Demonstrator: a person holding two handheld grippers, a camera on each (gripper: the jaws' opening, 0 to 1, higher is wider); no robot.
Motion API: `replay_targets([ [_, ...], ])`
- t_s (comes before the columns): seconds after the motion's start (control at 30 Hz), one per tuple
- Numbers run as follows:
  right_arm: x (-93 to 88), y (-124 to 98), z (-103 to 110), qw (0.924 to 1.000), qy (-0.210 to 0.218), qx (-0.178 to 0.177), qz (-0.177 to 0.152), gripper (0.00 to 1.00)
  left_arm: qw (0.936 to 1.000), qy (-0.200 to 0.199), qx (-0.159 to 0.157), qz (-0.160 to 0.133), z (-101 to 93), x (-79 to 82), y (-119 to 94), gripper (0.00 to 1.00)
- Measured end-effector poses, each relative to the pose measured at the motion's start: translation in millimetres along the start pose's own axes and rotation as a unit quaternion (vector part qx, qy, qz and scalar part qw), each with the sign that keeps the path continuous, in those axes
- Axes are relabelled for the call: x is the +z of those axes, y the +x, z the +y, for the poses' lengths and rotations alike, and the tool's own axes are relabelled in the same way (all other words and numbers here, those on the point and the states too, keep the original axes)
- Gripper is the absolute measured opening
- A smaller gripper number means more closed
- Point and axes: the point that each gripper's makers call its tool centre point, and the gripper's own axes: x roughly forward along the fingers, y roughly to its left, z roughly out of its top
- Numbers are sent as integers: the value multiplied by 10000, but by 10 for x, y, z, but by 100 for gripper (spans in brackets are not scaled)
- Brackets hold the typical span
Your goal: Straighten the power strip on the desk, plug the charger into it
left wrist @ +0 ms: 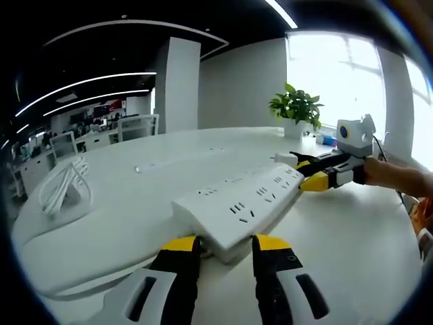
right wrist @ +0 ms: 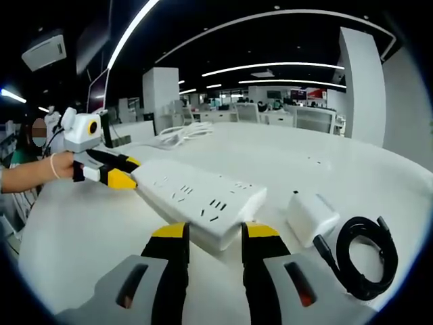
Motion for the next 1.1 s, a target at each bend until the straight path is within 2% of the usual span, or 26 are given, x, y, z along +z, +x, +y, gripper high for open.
replay_targets([
  [1.1, 8, 39, -25, 9999, 115, -36, -30, 28, 9999, -102, 106, 16, 37, -2, 27, 32],
])
